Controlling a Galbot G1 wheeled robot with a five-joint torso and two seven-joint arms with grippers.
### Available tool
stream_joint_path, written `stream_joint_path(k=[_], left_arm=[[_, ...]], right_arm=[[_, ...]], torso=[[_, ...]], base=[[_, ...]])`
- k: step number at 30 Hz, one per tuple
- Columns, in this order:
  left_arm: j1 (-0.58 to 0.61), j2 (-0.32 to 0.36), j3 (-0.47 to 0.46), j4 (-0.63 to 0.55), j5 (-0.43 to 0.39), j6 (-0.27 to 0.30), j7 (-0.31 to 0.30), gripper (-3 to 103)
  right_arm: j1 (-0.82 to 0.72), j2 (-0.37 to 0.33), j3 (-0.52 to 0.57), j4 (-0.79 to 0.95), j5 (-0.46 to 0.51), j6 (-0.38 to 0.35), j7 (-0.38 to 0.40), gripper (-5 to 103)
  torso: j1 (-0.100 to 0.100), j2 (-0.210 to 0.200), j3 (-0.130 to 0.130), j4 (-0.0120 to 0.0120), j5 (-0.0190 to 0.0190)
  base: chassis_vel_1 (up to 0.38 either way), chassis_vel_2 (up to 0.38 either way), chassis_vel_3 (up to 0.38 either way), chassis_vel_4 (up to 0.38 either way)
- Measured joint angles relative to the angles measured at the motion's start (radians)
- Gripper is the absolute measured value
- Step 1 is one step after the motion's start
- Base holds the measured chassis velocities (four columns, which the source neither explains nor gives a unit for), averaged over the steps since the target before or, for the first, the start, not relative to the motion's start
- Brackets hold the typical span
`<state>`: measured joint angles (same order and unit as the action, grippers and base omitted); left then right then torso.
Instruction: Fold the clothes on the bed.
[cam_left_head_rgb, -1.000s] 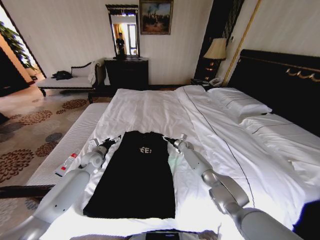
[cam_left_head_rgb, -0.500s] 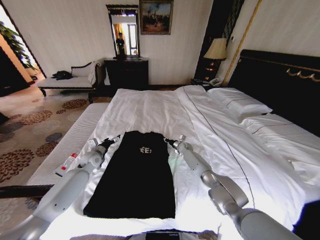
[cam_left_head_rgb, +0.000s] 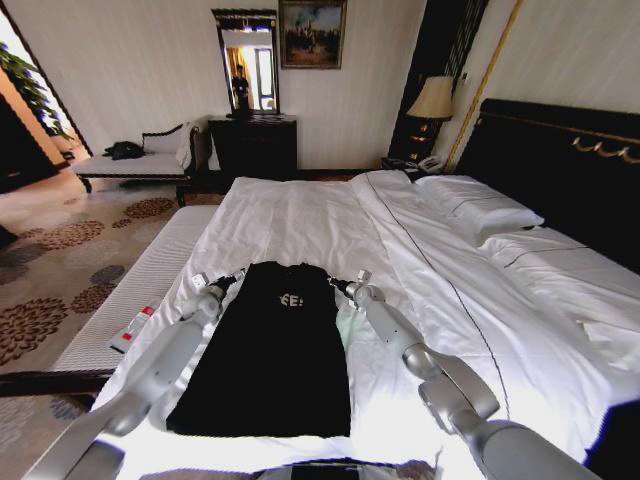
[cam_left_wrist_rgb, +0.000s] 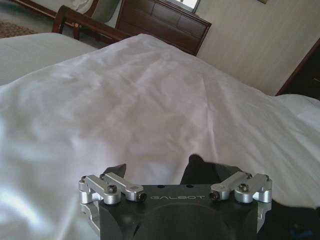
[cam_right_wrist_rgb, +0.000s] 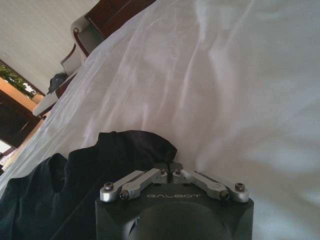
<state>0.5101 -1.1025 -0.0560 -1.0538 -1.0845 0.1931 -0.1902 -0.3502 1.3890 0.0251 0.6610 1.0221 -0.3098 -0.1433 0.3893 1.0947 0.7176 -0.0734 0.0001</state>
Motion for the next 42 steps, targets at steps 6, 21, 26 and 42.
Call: stream_joint_path(k=[6,21,26,42], left_arm=[[-0.098,-0.049,0.024,0.11,0.023,-0.004,0.046,100],[-0.206,-0.172,0.01,0.352,0.045,-0.001,0.064,100],[-0.218,-0.199,0.01,0.384,0.053,0.0,0.072,100],[-0.239,-0.25,0.002,0.451,0.085,-0.013,0.066,72]], right_arm=[[-0.011,-0.018,0.0,0.02,0.008,-0.003,0.008,0],[-0.019,-0.039,-0.005,0.04,0.022,-0.007,0.014,0],[-0.019,-0.042,-0.007,0.042,0.023,-0.007,0.016,0],[-0.038,-0.062,-0.009,0.062,0.035,-0.009,0.02,0]], torso=[[0.0,0.0,0.0,0.0,0.0002],[0.0,0.0,0.0,0.0,0.0],[0.0,0.0,0.0,0.0002,0.0001],[0.0,0.0,0.0,0.0,0.0]], base=[[0.0,0.0,0.0,0.0],[0.0,0.0,0.0,0.0],[0.0,0.0,0.0,0.0],[0.0,0.0,0.0,0.0]])
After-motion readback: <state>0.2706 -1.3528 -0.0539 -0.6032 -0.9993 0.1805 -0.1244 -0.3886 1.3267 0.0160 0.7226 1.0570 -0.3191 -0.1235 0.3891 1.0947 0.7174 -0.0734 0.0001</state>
